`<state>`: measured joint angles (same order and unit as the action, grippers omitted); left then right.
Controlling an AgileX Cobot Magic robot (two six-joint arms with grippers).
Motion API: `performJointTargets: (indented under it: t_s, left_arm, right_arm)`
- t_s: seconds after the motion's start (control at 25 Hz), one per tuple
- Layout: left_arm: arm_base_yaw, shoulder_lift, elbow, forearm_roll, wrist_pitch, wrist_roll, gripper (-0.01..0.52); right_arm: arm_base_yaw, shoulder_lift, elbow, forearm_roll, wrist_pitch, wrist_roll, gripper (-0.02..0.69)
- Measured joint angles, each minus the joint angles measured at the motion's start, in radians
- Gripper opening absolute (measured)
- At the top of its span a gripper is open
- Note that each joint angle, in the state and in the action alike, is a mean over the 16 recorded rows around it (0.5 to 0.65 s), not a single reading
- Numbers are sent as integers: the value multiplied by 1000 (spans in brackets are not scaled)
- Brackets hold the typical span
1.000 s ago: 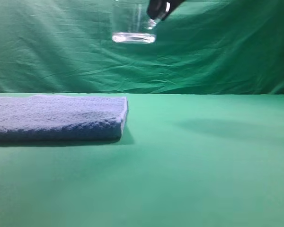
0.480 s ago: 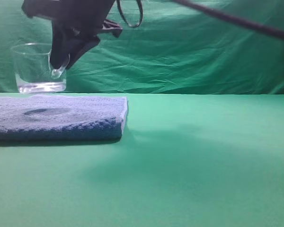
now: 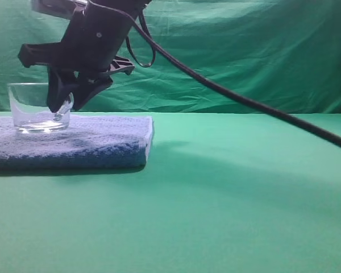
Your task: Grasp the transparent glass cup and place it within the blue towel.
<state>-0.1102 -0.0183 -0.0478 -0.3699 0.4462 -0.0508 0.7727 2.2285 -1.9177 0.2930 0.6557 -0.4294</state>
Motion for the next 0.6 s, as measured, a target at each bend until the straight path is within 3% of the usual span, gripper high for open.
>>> performJointTargets:
  t_s: [0.08, 0.2, 0.6]
  left_arm:
    - [0, 0, 0, 0, 0, 0, 0]
    - [0, 0, 0, 0, 0, 0, 0]
    - [0, 0, 0, 0, 0, 0, 0]
  right_arm:
    - [0, -42, 0, -1, 41, 1, 395]
    - [0, -117, 0, -4, 113, 9, 360]
    - [0, -393, 20, -59, 338, 151, 78]
